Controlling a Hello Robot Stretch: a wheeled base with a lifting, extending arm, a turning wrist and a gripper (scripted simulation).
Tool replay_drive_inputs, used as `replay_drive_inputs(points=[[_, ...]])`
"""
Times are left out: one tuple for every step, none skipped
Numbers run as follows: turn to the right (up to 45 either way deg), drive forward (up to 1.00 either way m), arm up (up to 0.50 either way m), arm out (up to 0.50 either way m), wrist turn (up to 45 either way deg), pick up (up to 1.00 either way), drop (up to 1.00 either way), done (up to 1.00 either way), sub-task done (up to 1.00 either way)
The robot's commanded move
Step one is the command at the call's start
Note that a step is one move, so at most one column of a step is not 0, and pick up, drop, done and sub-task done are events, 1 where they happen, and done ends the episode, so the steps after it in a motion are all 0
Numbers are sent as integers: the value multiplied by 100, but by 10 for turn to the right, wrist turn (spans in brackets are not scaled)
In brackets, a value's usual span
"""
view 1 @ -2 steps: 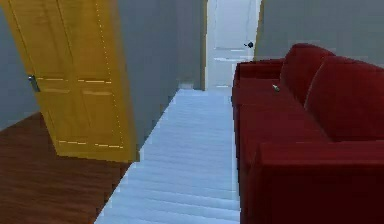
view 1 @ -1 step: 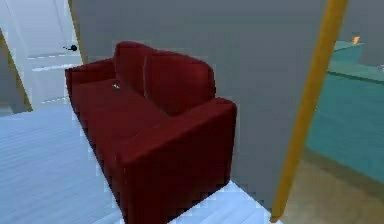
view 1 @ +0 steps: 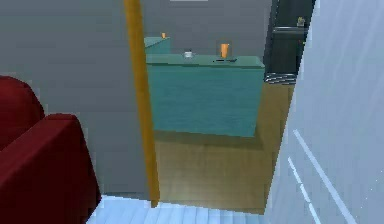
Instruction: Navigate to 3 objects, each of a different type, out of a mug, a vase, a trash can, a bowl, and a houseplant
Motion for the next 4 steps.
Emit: replay_drive_inputs(points=[[0, 30, 0, 0, 0, 0, 0, 0, 0], [90, 0, 0, 0, 0, 0, 0, 0, 0], [0, 30, 0, 0, 0, 0, 0, 0, 0], [0, 100, 0, 0, 0, 0, 0, 0, 0]])
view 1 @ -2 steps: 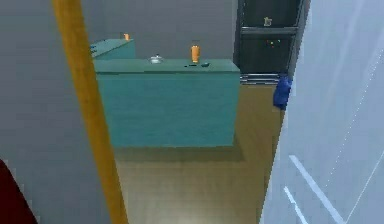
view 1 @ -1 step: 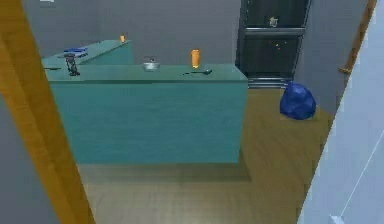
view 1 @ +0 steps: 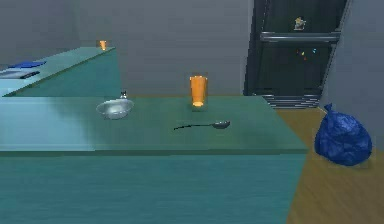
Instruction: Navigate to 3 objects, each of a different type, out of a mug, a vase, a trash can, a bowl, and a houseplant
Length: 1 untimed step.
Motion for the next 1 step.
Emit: replay_drive_inputs(points=[[60, 0, 0, 0, 0, 0, 0, 0, 0]])
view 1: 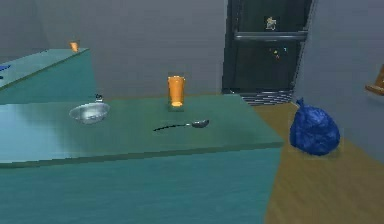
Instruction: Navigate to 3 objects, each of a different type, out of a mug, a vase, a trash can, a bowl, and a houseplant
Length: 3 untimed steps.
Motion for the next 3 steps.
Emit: replay_drive_inputs(points=[[0, 25, 0, 0, 0, 0, 0, 0, 0], [-330, 0, 0, 0, 0, 0, 0, 0, 0], [0, 0, 0, 0, 0, 0, 0, 100, 0]])
